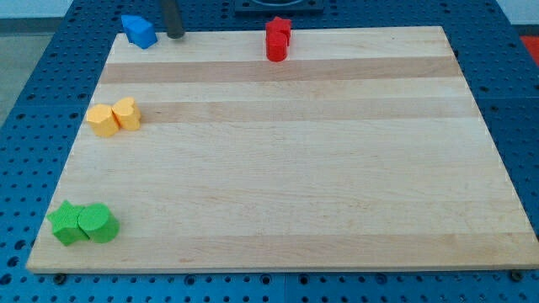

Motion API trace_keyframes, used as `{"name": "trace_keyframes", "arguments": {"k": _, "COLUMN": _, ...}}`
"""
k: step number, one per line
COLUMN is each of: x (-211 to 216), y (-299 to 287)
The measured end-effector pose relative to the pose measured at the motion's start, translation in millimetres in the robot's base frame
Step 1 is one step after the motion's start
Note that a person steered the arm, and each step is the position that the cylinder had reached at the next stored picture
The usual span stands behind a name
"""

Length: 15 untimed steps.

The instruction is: Separate the red star from the red circle

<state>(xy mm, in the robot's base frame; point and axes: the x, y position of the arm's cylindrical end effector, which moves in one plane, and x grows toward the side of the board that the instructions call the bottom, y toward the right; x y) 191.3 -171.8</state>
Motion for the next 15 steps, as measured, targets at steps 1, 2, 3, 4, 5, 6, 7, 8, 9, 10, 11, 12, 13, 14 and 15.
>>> {"name": "trace_keyframes", "arguments": {"k": 1, "x": 0.2, "y": 44.9}}
{"name": "trace_keyframes", "arguments": {"k": 2, "x": 0.4, "y": 82.6}}
{"name": "trace_keyframes", "arguments": {"k": 3, "x": 0.7, "y": 123.3}}
{"name": "trace_keyframes", "arguments": {"k": 4, "x": 2.3, "y": 150.0}}
{"name": "trace_keyframes", "arguments": {"k": 5, "x": 1.9, "y": 173.1}}
{"name": "trace_keyframes", "arguments": {"k": 6, "x": 4.1, "y": 202.8}}
{"name": "trace_keyframes", "arguments": {"k": 7, "x": 12.9, "y": 228.2}}
{"name": "trace_keyframes", "arguments": {"k": 8, "x": 35.9, "y": 231.8}}
{"name": "trace_keyframes", "arguments": {"k": 9, "x": 50.6, "y": 236.3}}
{"name": "trace_keyframes", "arguments": {"k": 10, "x": 52.1, "y": 272.6}}
{"name": "trace_keyframes", "arguments": {"k": 11, "x": 61.0, "y": 301.0}}
{"name": "trace_keyframes", "arguments": {"k": 12, "x": 78.4, "y": 319.1}}
{"name": "trace_keyframes", "arguments": {"k": 13, "x": 97.1, "y": 333.4}}
{"name": "trace_keyframes", "arguments": {"k": 14, "x": 110.5, "y": 346.6}}
{"name": "trace_keyframes", "arguments": {"k": 15, "x": 124.3, "y": 352.8}}
